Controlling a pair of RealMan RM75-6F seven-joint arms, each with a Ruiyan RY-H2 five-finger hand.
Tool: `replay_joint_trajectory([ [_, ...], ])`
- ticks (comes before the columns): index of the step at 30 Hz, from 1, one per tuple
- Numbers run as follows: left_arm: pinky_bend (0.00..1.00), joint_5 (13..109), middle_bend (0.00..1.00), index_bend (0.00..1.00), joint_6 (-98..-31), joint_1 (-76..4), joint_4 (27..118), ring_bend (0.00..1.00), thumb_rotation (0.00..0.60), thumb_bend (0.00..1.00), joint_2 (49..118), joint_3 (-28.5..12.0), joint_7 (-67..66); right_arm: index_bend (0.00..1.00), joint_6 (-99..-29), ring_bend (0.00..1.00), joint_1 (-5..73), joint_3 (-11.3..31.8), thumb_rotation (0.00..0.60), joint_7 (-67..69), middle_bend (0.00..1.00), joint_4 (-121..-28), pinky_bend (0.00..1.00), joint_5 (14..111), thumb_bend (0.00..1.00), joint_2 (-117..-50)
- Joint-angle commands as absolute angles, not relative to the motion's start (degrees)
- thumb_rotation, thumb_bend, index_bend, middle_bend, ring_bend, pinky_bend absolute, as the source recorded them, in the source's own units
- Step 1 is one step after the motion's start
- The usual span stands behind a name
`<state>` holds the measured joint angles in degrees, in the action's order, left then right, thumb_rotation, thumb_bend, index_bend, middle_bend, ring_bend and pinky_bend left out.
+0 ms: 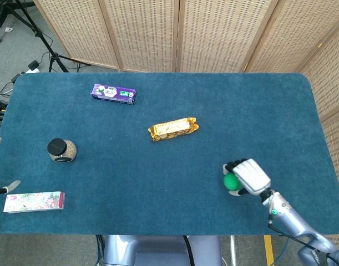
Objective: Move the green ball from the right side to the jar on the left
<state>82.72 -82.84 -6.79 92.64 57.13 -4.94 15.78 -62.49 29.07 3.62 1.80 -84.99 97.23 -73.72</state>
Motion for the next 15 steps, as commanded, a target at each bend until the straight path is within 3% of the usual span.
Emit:
replay_joint_trajectory([
  [1, 0.00, 82.9, 0.00, 0.00, -82.9, -6.7, 92.6, 0.00, 0.600, 0.00, 57.0, -4.9, 16.2, 0.56, -57.2, 0.53, 35.1, 9.3, 0.600, -7.4, 0.59, -94.9, 0.55, 93.2, 0.10, -74.2],
  [8, 0.00, 83.6, 0.00, 0.00, -81.9, -6.9, 92.9, 0.00, 0.600, 0.00, 56.1, -4.3, 18.8, 0.56, -49.0, 0.53, 44.5, 16.0, 0.600, -24.4, 0.59, -94.4, 0.55, 78.4, 0.13, -87.0],
  [15, 0.00, 83.0, 0.00, 0.00, -79.6, -7.5, 92.8, 0.00, 0.600, 0.00, 55.2, -4.1, 21.5, 0.56, -51.4, 0.54, 52.1, 18.2, 0.600, -42.6, 0.59, -85.0, 0.55, 65.7, 0.20, -101.4],
])
